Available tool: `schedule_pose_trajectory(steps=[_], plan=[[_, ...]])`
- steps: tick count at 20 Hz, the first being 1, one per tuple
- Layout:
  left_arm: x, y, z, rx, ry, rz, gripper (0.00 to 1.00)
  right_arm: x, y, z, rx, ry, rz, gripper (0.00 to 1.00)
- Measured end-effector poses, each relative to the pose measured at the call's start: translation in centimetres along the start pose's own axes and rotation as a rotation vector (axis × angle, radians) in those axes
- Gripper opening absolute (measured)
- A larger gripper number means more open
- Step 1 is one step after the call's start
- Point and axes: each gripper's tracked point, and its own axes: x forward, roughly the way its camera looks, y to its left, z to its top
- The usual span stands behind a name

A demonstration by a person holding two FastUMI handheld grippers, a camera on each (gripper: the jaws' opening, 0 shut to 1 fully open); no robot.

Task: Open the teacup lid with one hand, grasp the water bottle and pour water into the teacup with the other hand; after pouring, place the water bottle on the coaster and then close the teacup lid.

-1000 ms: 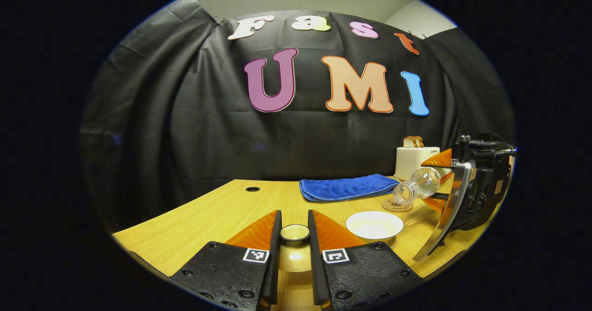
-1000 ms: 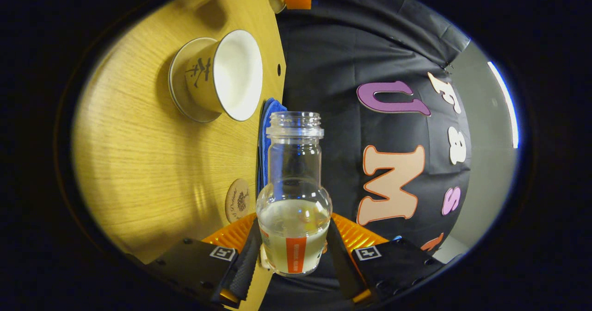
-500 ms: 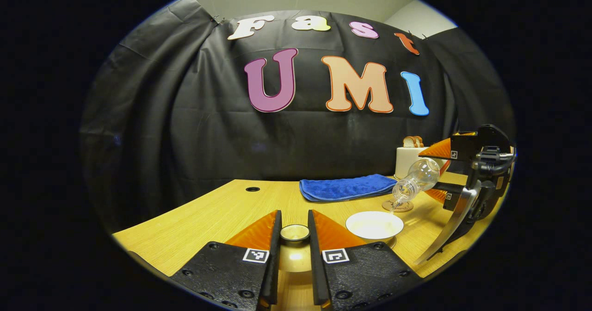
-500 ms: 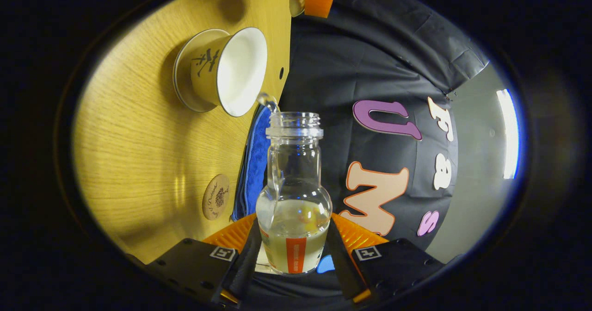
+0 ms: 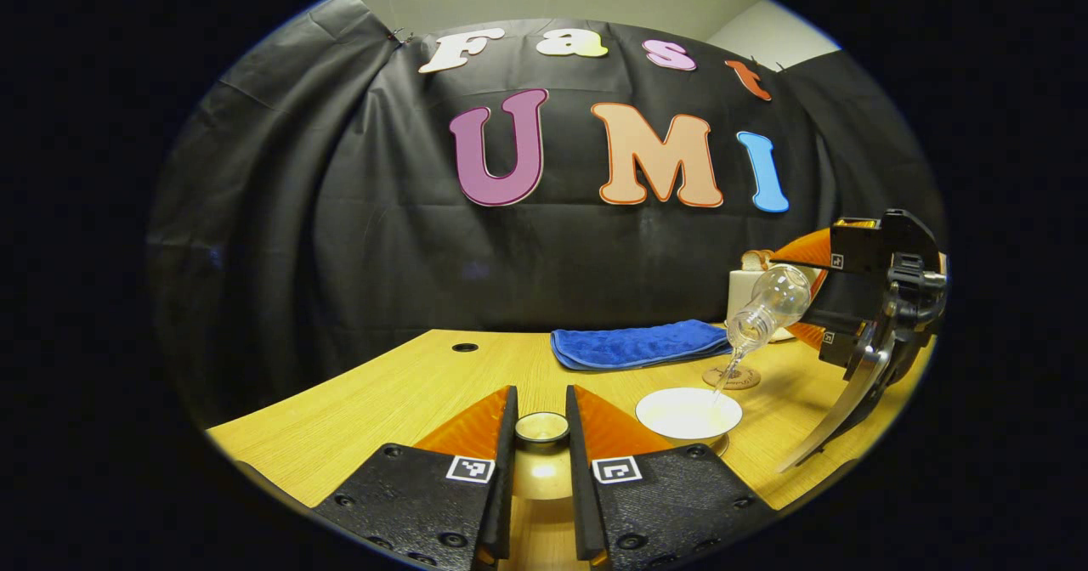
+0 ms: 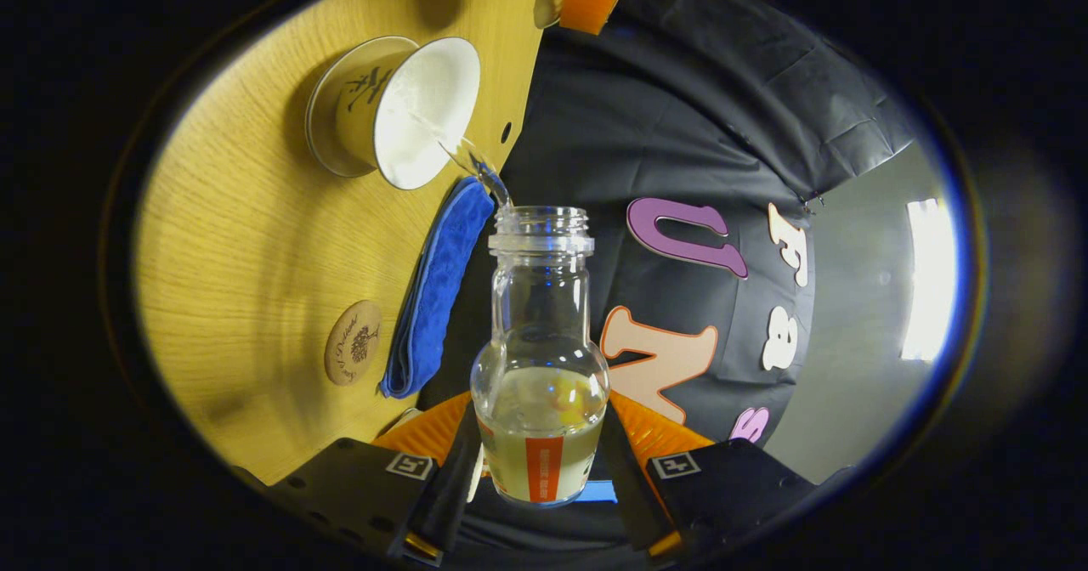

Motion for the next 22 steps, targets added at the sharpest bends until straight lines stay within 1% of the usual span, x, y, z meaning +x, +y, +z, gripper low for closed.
schedule_pose_trajectory(steps=[1,6,7,8,9,11,13,15,16,17,19,20,22], plan=[[0.0,-0.1,0.0,0.0,0.0,0.0,0.27,0.0,-0.2,0.1,-0.021,-0.011,-0.023,0.77],[0.0,0.0,0.0,0.0,0.0,0.0,0.27,-0.2,-0.5,0.5,-0.064,-0.045,-0.064,0.78],[0.1,0.0,-0.1,0.0,0.0,0.0,0.27,-0.2,-0.6,0.6,-0.067,-0.049,-0.067,0.76],[0.2,-0.1,0.0,-0.001,0.0,0.0,0.27,-0.2,-0.6,0.6,-0.075,-0.054,-0.071,0.77],[0.1,-0.1,0.0,-0.001,0.0,0.0,0.27,-0.2,-0.8,0.6,-0.09,-0.056,-0.078,0.76],[0.1,-0.1,-0.1,-0.001,0.0,0.0,0.27,-0.2,-0.9,0.7,-0.111,-0.058,-0.079,0.78],[0.1,-0.1,0.0,0.0,0.0,0.0,0.27,-0.2,-0.8,0.8,-0.101,-0.058,-0.07,0.77],[0.1,0.0,0.1,0.0,0.001,0.0,0.27,-0.3,0.1,0.6,-0.034,-0.049,-0.029,0.78],[0.2,0.0,0.0,0.0,0.001,0.0,0.27,-0.3,1.0,0.6,0.045,-0.037,0.018,0.77],[0.1,0.0,0.0,0.0,0.001,-0.001,0.27,-0.3,1.4,0.5,0.1,-0.03,0.042,0.76],[0.1,0.0,0.0,0.0,0.001,-0.001,0.27,-0.1,2.2,0.8,0.199,-0.025,0.081,0.8],[0.1,0.0,0.0,0.0,0.001,-0.001,0.27,-0.1,2.8,0.9,0.254,-0.022,0.106,0.8],[0.0,0.0,0.0,0.0,0.001,-0.001,0.27,-0.3,3.9,1.4,0.372,-0.012,0.162,0.75]])
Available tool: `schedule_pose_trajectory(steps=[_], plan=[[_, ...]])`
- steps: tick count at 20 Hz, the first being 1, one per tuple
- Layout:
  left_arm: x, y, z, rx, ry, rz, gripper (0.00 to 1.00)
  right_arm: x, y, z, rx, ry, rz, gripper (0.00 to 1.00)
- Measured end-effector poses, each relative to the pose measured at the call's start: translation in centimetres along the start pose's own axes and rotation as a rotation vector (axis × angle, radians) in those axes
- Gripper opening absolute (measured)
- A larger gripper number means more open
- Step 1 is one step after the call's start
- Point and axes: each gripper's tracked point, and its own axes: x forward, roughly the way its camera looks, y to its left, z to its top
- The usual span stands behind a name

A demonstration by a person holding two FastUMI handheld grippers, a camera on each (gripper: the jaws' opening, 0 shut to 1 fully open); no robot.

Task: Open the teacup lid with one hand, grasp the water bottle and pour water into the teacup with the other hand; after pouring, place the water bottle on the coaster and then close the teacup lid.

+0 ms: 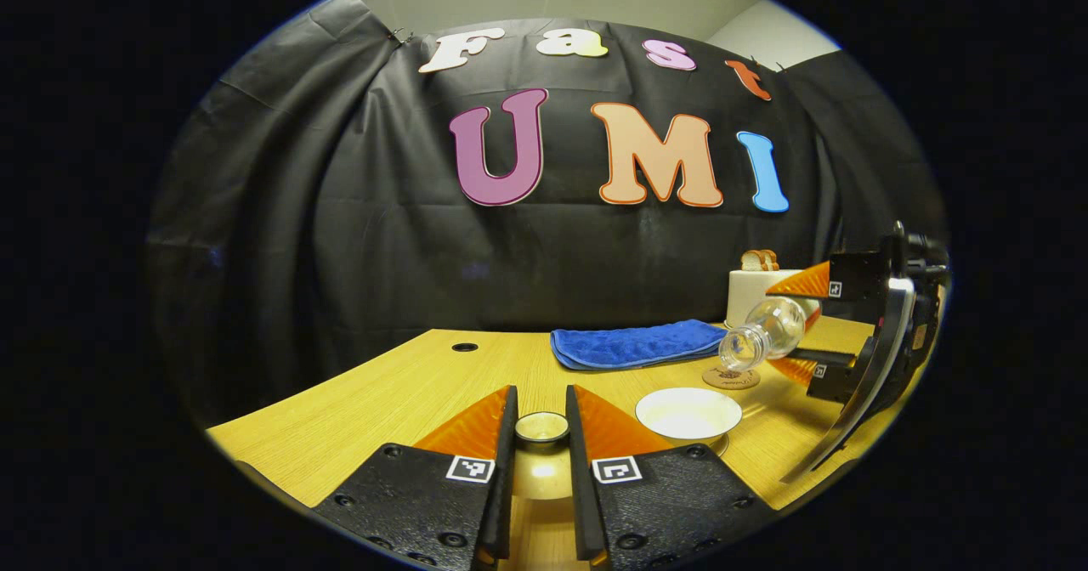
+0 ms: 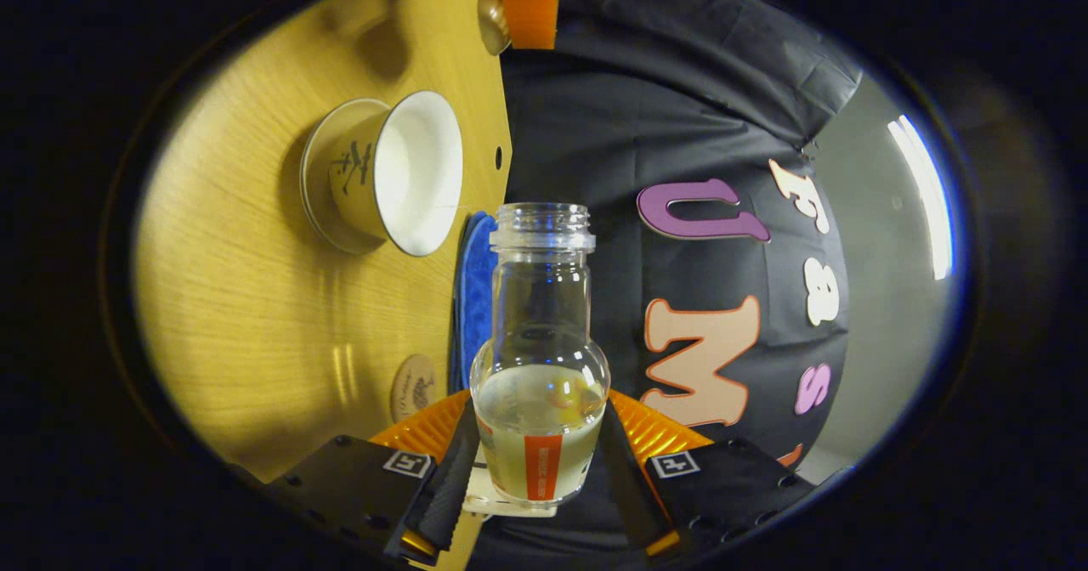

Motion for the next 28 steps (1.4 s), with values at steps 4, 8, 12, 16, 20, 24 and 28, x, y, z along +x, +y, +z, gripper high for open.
schedule_pose_trajectory(steps=[4,8,12,16,20,24,28], plan=[[0.0,0.0,0.1,0.0,0.001,0.0,0.27,0.3,-0.2,0.2,0.256,0.021,0.047,0.75],[0.0,0.0,0.0,0.0,0.001,0.0,0.27,0.7,-1.4,-0.2,0.6,0.032,0.042,0.78],[0.0,-0.1,0.0,-0.001,0.001,-0.002,0.27,2.3,-2.4,-2.0,0.868,0.039,-0.006,0.77],[0.0,-0.2,0.0,-0.001,0.001,-0.005,0.27,3.3,-3.4,-2.8,1.06,0.041,-0.004,0.78],[0.0,-0.2,0.0,-0.001,0.001,-0.005,0.27,5.4,-2.8,-3.8,1.189,0.053,0.017,0.77],[0.0,-0.2,0.1,-0.001,0.001,-0.004,0.27,7.2,-2.4,-5.9,1.325,0.083,-0.001,0.78],[0.0,-0.2,0.1,-0.001,0.001,-0.004,0.27,8.0,-1.1,-6.8,1.433,0.11,0.031,0.78]])
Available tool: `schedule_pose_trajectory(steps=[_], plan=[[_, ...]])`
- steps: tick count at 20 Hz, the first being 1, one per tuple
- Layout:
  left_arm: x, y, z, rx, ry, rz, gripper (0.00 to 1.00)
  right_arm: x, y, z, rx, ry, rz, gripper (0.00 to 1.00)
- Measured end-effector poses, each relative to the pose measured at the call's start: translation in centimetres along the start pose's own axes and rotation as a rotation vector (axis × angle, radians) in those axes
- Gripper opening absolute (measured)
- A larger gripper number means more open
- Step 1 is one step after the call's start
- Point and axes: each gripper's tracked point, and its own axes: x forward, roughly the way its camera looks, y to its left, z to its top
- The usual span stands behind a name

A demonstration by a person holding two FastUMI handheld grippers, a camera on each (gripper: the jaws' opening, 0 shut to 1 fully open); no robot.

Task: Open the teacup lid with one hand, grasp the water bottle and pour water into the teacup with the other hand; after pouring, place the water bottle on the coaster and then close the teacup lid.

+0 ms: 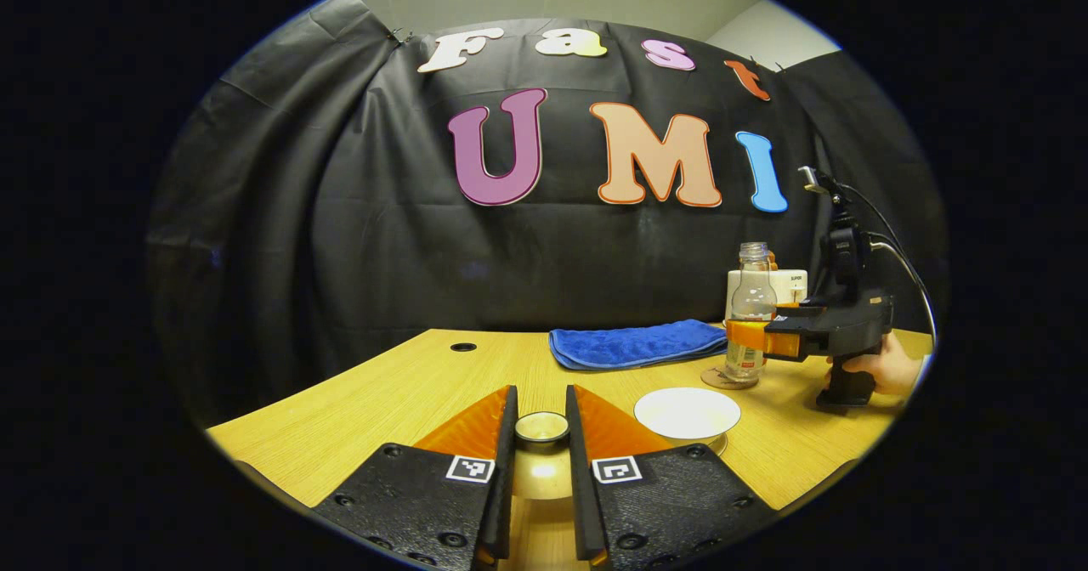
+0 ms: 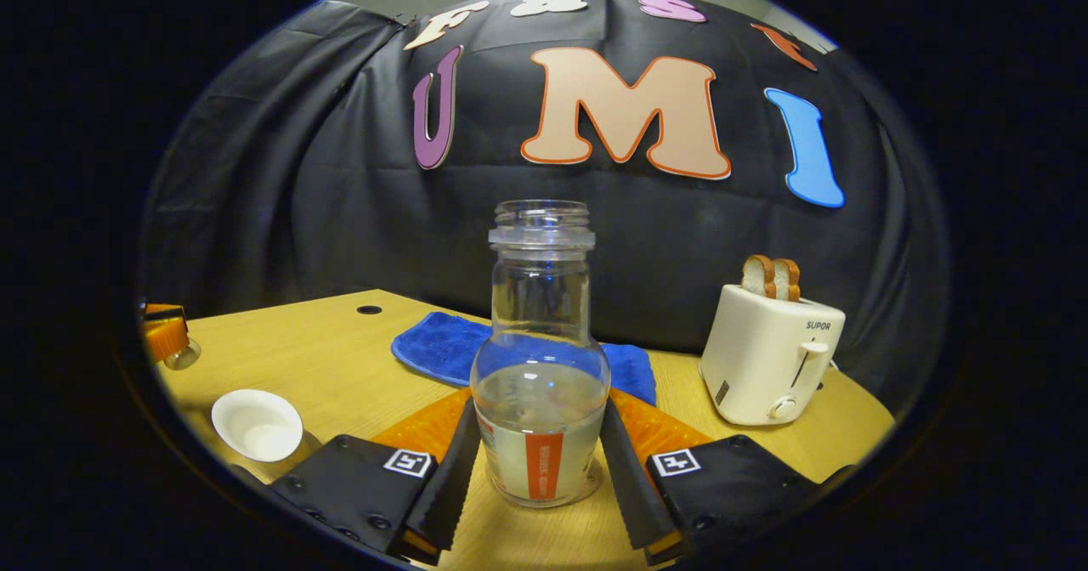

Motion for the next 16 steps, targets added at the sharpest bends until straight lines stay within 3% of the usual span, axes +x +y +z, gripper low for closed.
schedule_pose_trajectory(steps=[11,16], plan=[[-0.1,0.0,-0.1,0.0,-0.001,0.0,0.27,1.5,-0.3,-0.7,0.006,0.0,-0.018,0.77],[0.0,-0.1,-0.1,0.0,-0.001,0.001,0.27,1.9,-0.4,-0.8,0.003,-0.009,-0.025,0.82]])
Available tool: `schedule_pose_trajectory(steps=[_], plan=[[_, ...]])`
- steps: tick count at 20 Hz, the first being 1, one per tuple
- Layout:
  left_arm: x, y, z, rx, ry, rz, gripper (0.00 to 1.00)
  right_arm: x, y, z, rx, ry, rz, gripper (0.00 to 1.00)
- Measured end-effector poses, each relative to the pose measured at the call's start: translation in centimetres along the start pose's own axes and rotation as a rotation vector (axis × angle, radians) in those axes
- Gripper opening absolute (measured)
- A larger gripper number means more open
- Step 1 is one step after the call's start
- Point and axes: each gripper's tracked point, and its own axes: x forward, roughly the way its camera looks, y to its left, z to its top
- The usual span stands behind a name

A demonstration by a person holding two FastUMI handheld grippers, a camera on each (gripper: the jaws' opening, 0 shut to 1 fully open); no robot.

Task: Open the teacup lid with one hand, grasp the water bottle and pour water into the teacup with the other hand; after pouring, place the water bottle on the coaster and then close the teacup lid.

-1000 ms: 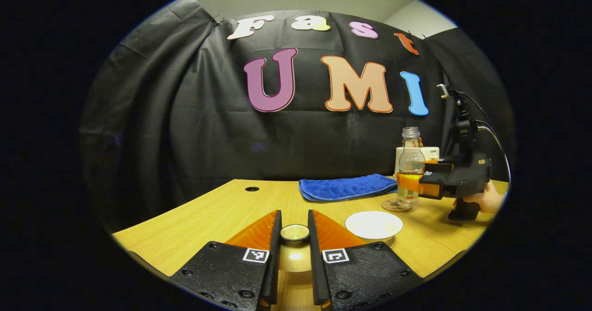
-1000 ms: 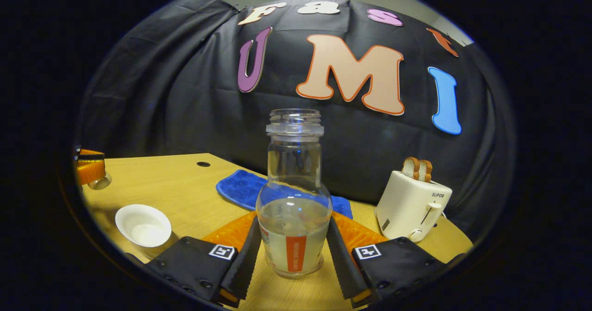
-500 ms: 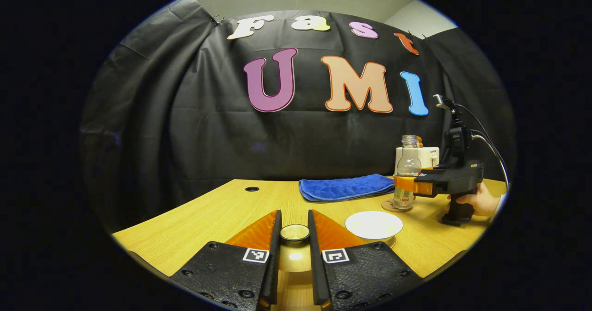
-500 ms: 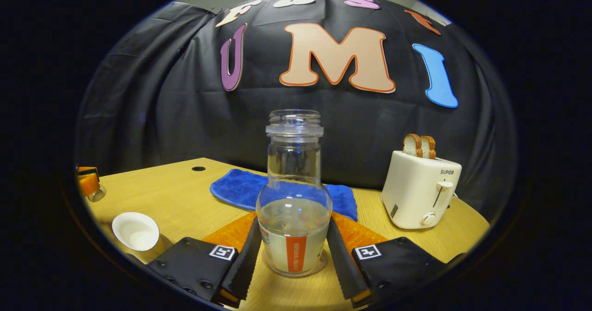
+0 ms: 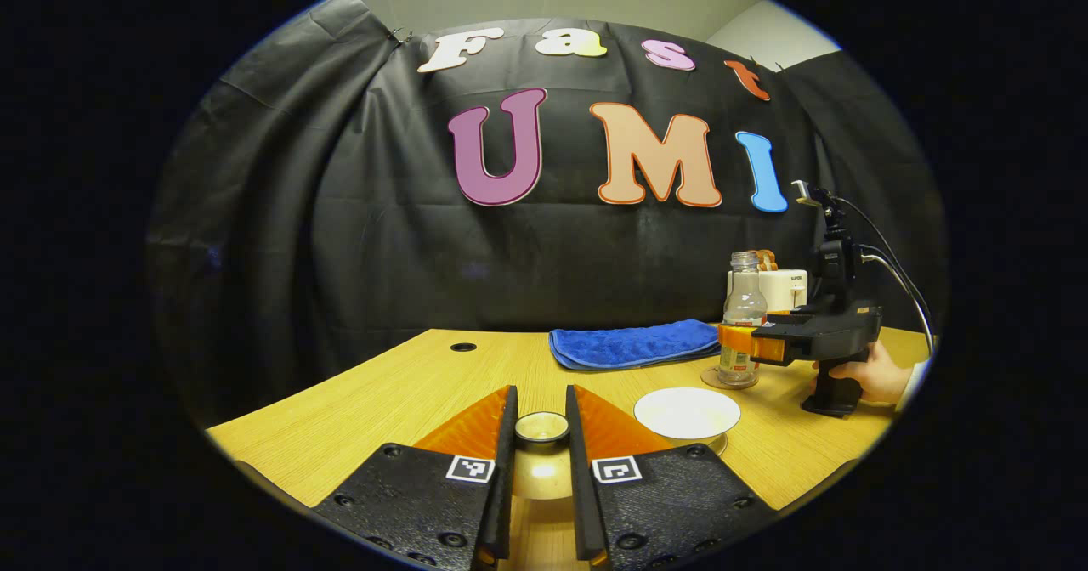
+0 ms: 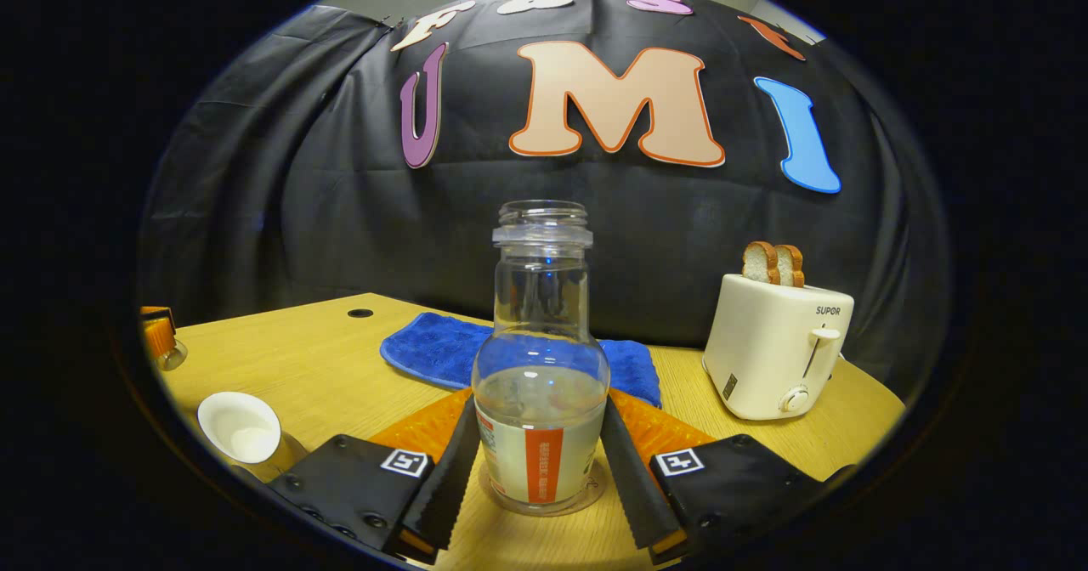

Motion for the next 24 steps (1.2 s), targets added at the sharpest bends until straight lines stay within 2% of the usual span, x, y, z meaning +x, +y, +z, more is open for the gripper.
schedule_pose_trajectory(steps=[1,2,3,5,8,9,10,16,24], plan=[[-0.1,0.0,0.0,0.0,0.0,0.0,0.27,0.0,0.0,0.0,0.0,0.002,0.0,0.85],[0.0,0.1,-0.1,0.0,0.0,0.0,0.27,0.0,0.0,-0.1,0.001,0.006,-0.001,0.8],[0.0,0.1,0.0,0.0,0.0,0.0,0.27,0.0,0.1,-0.2,0.002,0.008,0.001,0.87],[0.0,0.0,0.0,0.0,0.0,0.0,0.27,-0.2,0.3,-0.1,0.008,0.011,0.008,0.87],[0.0,0.0,0.0,0.0,0.0,0.0,0.27,-0.2,-0.2,-0.6,0.027,0.024,-0.001,0.98],[0.0,0.0,0.0,0.0,0.0,0.0,0.27,-0.1,-0.3,-0.6,0.036,0.029,-0.002,0.92],[0.0,0.0,0.0,0.0,0.0,0.0,0.27,-0.2,-0.3,-0.7,0.045,0.032,0.0,0.96],[-0.1,0.0,0.0,0.0,0.001,0.0,0.27,-1.1,-0.3,-0.7,0.064,0.025,0.009,0.96],[-0.1,-0.5,-0.1,0.0,-0.001,-0.029,0.27,-5.1,-1.0,-0.6,0.097,-0.015,0.028,0.96]])
